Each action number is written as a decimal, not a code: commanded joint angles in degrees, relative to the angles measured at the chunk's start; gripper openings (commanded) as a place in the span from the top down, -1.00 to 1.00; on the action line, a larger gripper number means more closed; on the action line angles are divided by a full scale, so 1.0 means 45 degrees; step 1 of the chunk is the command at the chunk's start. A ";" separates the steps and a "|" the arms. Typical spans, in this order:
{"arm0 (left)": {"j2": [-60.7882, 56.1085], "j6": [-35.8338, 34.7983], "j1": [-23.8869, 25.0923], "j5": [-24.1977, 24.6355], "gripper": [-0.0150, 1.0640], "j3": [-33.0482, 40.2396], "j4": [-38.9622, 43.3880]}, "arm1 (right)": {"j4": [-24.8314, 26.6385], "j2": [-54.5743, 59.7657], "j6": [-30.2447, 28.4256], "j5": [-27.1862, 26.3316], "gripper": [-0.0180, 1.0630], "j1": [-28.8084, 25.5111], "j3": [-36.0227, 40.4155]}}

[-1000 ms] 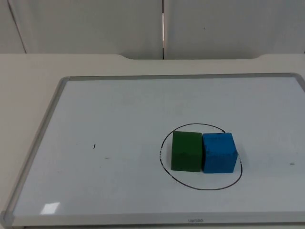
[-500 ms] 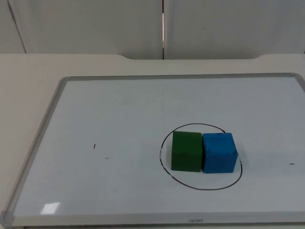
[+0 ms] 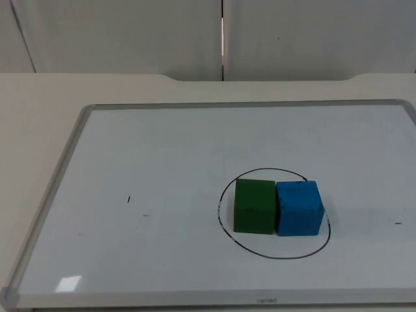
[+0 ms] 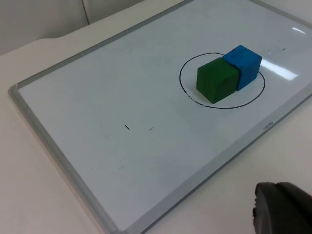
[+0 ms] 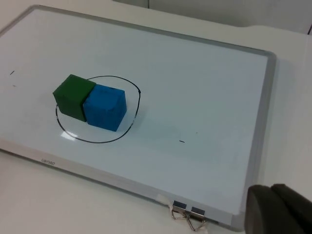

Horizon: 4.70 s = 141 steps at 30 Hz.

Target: Push the two cubes into the marked area.

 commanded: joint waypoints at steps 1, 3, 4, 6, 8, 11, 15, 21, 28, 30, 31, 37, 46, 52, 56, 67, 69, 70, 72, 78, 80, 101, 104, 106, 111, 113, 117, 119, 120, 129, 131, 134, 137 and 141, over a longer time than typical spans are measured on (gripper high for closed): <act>-0.0065 -0.0061 -0.0045 -0.0016 0.98 0.0052 0.0014 | -0.0069 -0.0036 -0.0027 -0.0167 0.96 -0.0073 0.0094; -0.0065 -0.0061 -0.0045 -0.0016 0.98 0.0052 0.0014 | -0.0069 -0.0036 -0.0027 -0.0167 0.96 -0.0073 0.0094; -0.0065 -0.0061 -0.0045 -0.0016 0.98 0.0052 0.0014 | -0.0069 -0.0036 -0.0027 -0.0167 0.96 -0.0073 0.0094; -0.0065 -0.0061 -0.0045 -0.0016 0.98 0.0052 0.0014 | -0.0069 -0.0036 -0.0027 -0.0167 0.96 -0.0073 0.0094; -0.0065 -0.0061 -0.0045 -0.0016 0.98 0.0052 0.0014 | -0.0069 -0.0036 -0.0027 -0.0167 0.96 -0.0073 0.0094; -0.0065 -0.0061 -0.0045 -0.0016 0.98 0.0052 0.0014 | -0.0069 -0.0036 -0.0027 -0.0167 0.96 -0.0073 0.0094; -0.0065 -0.0061 -0.0045 -0.0016 0.98 0.0052 0.0014 | -0.0069 -0.0036 -0.0027 -0.0167 0.96 -0.0073 0.0094; -0.0065 -0.0061 -0.0045 -0.0016 0.98 0.0052 0.0014 | -0.0069 -0.0036 -0.0027 -0.0167 0.96 -0.0073 0.0094; -0.0065 -0.0085 -0.0045 -0.0016 0.64 0.0052 0.0015 | -0.0069 -0.0036 -0.0027 -0.0167 0.96 -0.0073 0.0094; -0.0065 -0.0085 -0.0045 -0.0016 0.31 0.0052 0.0015 | -0.0069 -0.0036 -0.0027 -0.0167 0.96 -0.0073 0.0094; -0.0065 -0.0085 -0.0045 -0.0016 0.15 0.0052 0.0015 | -0.0069 -0.0036 -0.0027 -0.0167 0.96 -0.0073 0.0094; -0.0065 -0.0085 -0.0045 -0.0016 -0.77 0.0052 0.0015 | -0.0069 -0.0036 -0.0027 -0.0167 0.96 -0.0073 0.0094; -0.0065 -0.0085 -0.0045 -0.0016 -0.98 0.0052 0.0015 | 0.0003 -0.0036 -0.0028 -0.0167 0.39 -0.0073 0.0094; -0.0065 -0.0085 -0.0045 -0.0016 -0.98 0.0052 0.0015 | -0.0030 -0.0036 0.0108 -0.0167 -0.87 -0.0073 0.0094; -0.0065 -0.0085 -0.0045 -0.0016 -0.98 0.0052 0.0015 | -0.0030 -0.0036 0.0108 -0.0167 -0.97 -0.0073 0.0094; -0.0065 -0.1122 -0.0045 -0.0039 -0.98 0.0052 0.0639 | 0.0061 -0.0036 0.0202 -0.0167 -0.97 -0.0073 0.0094; -0.0065 -0.1122 -0.0045 -0.0039 -0.98 0.0052 0.0639 | 0.0032 -0.0036 0.0195 -0.0167 -0.97 -0.0073 0.0094; -0.0065 -0.1122 -0.0045 -0.0039 -0.98 0.0052 0.0639 | 0.0032 -0.0036 0.0195 -0.0167 -0.97 -0.0073 0.0094; -0.0065 -0.1122 -0.0045 -0.0039 -0.98 0.0052 0.0639 | 0.0032 -0.0036 0.0195 -0.0167 -0.98 -0.0073 0.0094; -0.0065 -0.0818 -0.0045 -0.0039 -0.98 0.0052 0.0642 | 0.0061 -0.0036 0.0195 -0.0167 -0.99 -0.0073 0.0094; -0.0065 -0.0755 -0.0045 -0.0039 -0.98 0.0052 0.0642 | 0.0061 -0.0036 0.0195 -0.0167 -0.99 -0.0073 0.0094; -0.0065 -0.0697 -0.0045 -0.0039 -0.98 0.0052 0.0798 | 0.0028 -0.0036 0.0526 -0.0144 -0.98 -0.0073 0.0094; -0.0065 -0.0697 0.0248 -0.0039 -0.98 0.0052 0.0798 | 0.0028 -0.0036 0.0526 -0.0144 -0.98 -0.0073 0.0094; -0.0065 -0.0697 0.0891 -0.0039 -0.98 0.0052 0.0798 | 0.0028 -0.0036 0.0526 -0.0144 -0.98 -0.0073 0.0094; -0.0065 -0.0697 0.2696 -0.0039 -0.98 0.0052 0.0798 | 0.0028 -0.0036 0.0526 -0.0144 -0.98 -0.0073 0.0094; -0.0065 -0.0697 0.3622 -0.0039 -0.98 0.0052 0.0798 | 0.0028 -0.0036 0.0526 -0.0144 -0.98 -0.0073 0.0094; -0.0065 -0.0697 0.4913 -0.0039 -0.98 0.0052 0.0798 | 0.0028 -0.0036 0.0526 -0.0144 -0.98 -0.0073 0.0094; -0.0065 -0.0697 0.5686 -0.0039 -0.98 0.0052 0.0824 | 0.0028 -0.0036 0.0526 -0.0144 -0.98 -0.0073 0.0094; -0.0065 -0.0697 0.5686 -0.0039 -0.98 0.0052 0.0824 | 0.0028 -0.0036 0.0526 -0.0144 -0.98 -0.0073 0.0094; -0.0065 -0.0697 0.8156 -0.0039 -0.98 0.0052 0.0824 | 0.0028 -0.0036 0.0526 -0.0144 -0.98 -0.0073 0.0094; -0.0065 -0.0697 0.8352 -0.0039 -0.98 0.0052 0.0824 | 0.0028 -0.0036 0.0526 -0.0144 -0.98 -0.0073 0.0094; -0.0065 -0.0697 0.8547 -0.0039 -0.98 0.0052 0.0824 | 0.0028 -0.0036 0.0526 -0.0144 -0.98 -0.0073 0.0094; -0.0065 -0.0697 0.8539 -0.0039 -0.98 0.0052 0.0858 | 0.0028 -0.0036 0.0528 -0.0144 -0.98 -0.0279 0.0094; -0.0065 -0.0697 0.8516 -0.0039 -0.98 0.0052 0.0887 | 0.0028 -0.0036 0.0528 -0.0144 -0.98 -0.1177 0.0094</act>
